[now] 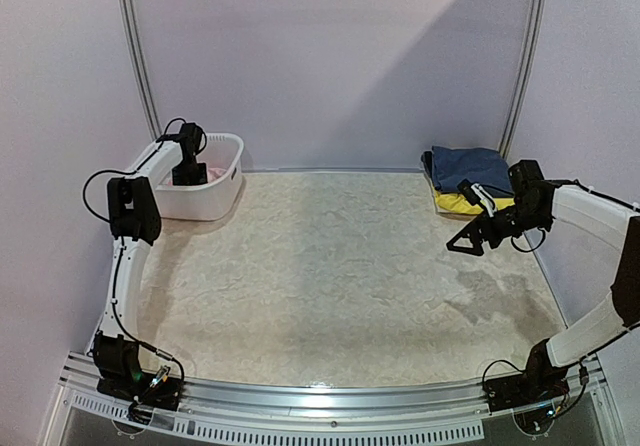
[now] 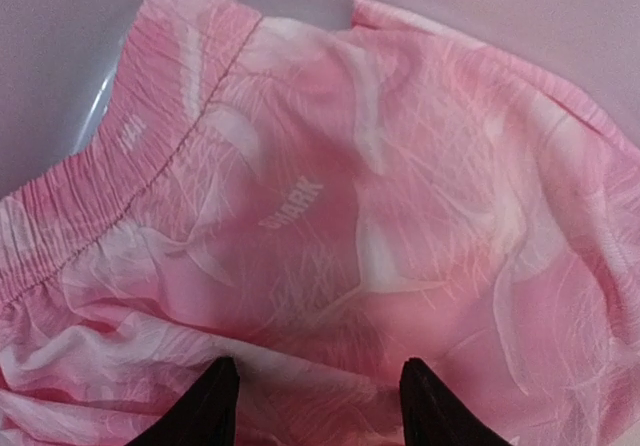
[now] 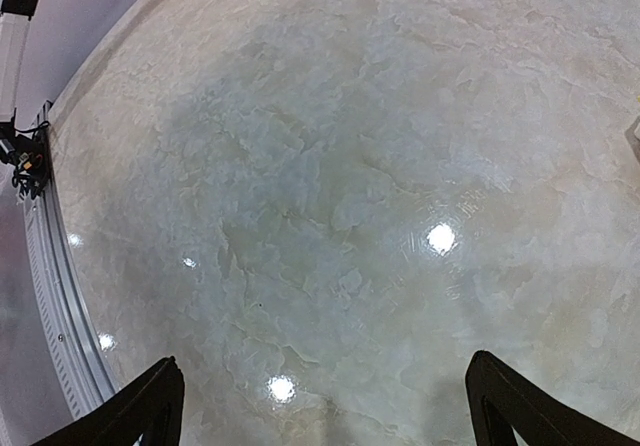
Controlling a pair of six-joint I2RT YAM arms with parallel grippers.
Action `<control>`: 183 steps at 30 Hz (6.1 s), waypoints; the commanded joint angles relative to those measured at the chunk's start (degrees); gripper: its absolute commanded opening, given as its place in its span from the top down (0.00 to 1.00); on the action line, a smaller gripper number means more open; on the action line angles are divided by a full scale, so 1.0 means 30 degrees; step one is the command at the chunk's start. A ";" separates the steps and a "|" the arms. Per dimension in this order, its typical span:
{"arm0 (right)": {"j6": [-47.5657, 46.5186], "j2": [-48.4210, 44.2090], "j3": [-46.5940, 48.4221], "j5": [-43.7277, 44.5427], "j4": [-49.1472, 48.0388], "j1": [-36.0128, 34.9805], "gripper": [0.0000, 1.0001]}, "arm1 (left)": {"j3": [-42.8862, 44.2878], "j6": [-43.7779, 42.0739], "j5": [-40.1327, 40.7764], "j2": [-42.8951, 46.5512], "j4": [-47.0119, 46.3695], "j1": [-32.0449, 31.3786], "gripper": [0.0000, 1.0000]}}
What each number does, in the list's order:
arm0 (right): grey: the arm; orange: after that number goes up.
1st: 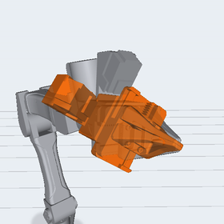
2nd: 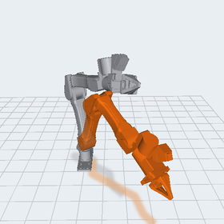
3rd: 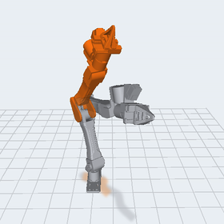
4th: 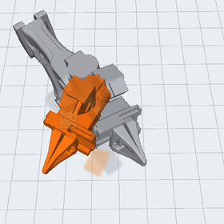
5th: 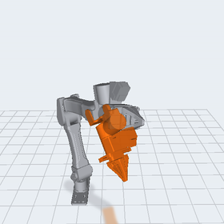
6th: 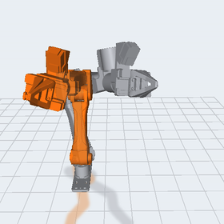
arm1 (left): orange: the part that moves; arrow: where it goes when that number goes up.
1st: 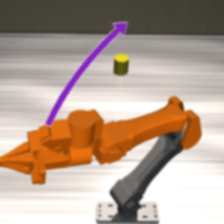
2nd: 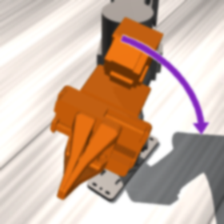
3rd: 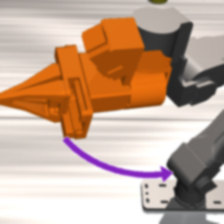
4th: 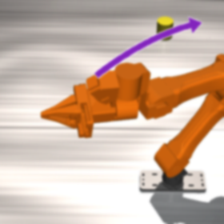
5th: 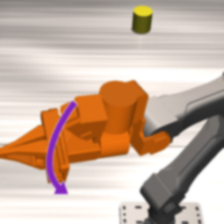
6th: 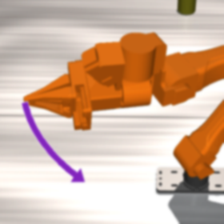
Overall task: Fold and stack the mixed laundry pile
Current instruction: Pick up the crumpled shorts and place them in the bin, then place the crumpled shorts at the center of the board, then adjust the crumpled shorts at the center of the board, then pick up the crumpled shorts from the center of the board.
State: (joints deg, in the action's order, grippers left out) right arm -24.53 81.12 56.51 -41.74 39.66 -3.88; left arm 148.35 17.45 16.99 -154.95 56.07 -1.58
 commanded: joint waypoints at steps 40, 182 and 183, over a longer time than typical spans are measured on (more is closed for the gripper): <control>-0.1430 -0.0333 0.0879 -0.0162 0.1329 -0.0295 0.08 | -0.2287 -0.3213 -0.7097 1.7071 -0.7169 -0.7356 1.00; -0.0984 0.9842 0.5825 0.6663 0.3240 -0.2810 0.78 | -2.7772 0.6755 -0.6982 1.5871 -1.2798 -1.5043 0.49; -0.1013 1.0060 0.6145 0.6725 0.3819 -0.2809 0.85 | -2.7731 0.6689 -0.6950 1.5941 -1.2692 -1.5030 0.50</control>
State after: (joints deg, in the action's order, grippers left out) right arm -26.85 108.97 71.85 -18.76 48.23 -12.21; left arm 63.79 38.72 -3.90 -106.50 16.75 -45.91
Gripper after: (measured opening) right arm 0.310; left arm 0.506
